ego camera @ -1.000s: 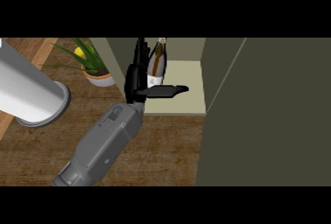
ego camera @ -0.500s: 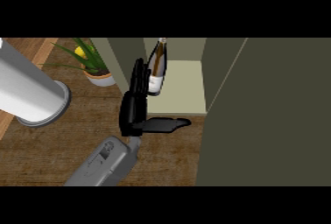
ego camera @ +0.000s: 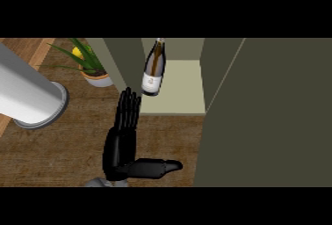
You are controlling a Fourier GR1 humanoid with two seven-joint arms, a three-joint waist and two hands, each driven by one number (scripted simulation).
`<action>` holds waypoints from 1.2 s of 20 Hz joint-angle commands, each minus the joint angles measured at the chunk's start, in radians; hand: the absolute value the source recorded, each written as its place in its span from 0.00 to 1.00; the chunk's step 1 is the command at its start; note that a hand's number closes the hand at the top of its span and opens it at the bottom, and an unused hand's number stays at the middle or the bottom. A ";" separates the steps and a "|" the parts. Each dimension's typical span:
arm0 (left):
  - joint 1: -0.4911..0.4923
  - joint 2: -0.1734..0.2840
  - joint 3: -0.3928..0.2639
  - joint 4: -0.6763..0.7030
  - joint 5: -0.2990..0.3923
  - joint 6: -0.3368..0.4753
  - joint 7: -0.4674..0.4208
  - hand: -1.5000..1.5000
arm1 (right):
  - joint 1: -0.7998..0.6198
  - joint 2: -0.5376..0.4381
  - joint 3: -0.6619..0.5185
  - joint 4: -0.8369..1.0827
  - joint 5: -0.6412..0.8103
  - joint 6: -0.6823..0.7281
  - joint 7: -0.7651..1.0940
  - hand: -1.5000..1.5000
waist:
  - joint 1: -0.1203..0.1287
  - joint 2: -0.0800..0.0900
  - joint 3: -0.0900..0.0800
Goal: Pick up the wine, place it into the cabinet and close the cabinet
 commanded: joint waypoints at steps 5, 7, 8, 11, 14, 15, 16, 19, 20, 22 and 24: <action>0.180 0.118 0.000 -0.200 -0.011 -0.001 -0.005 0.00 | 0.056 -0.105 0.189 -0.159 -0.111 0.138 0.111 1.00 | 0.007 -0.001 0.000; 0.259 0.140 -0.035 -0.236 -0.035 -0.011 -0.050 0.00 | 0.023 -0.073 0.264 -0.175 -0.082 0.116 0.148 1.00 | 0.011 -0.001 -0.001; 0.228 0.171 0.029 -0.248 -0.009 -0.018 -0.013 0.00 | 0.030 -0.073 0.303 -0.208 -0.059 0.113 0.167 1.00 | 0.002 -0.001 -0.002; 0.350 0.255 0.028 -0.323 0.005 -0.086 -0.056 0.00 | -0.030 -0.061 0.340 -0.178 -0.035 0.114 0.197 1.00 | 0.012 0.000 -0.002; 0.400 0.253 0.054 -0.292 0.027 -0.123 -0.103 0.00 | -0.104 0.010 0.413 -0.144 0.035 0.069 0.217 1.00 | 0.010 0.000 -0.003; 0.398 0.290 0.086 -0.340 0.045 -0.120 -0.066 0.00 | -0.116 0.021 0.451 -0.167 0.059 0.057 0.244 1.00 | 0.011 -0.005 -0.005; 0.404 0.325 0.130 -0.386 0.068 -0.134 -0.049 0.00 | -0.108 0.019 0.451 -0.163 0.066 0.055 0.235 1.00 | 0.007 -0.005 -0.003; 0.488 0.358 0.179 -0.385 0.102 -0.202 -0.122 0.00 | -0.190 0.099 0.490 -0.090 0.072 0.003 0.304 1.00 | 0.022 -0.003 -0.006; 0.494 0.357 0.153 -0.425 0.087 -0.178 -0.092 0.00 | -0.223 0.124 0.501 -0.066 0.060 -0.004 0.327 1.00 | 0.023 -0.002 -0.004; 0.517 0.377 0.195 -0.444 0.127 -0.209 -0.093 0.00 | -0.246 0.156 0.534 -0.044 0.065 -0.027 0.387 1.00 | 0.022 -0.003 -0.005; 0.510 0.394 0.254 -0.401 0.162 -0.251 -0.105 0.00 | -0.293 0.189 0.561 0.006 0.076 -0.072 0.370 1.00 | 0.021 -0.002 -0.007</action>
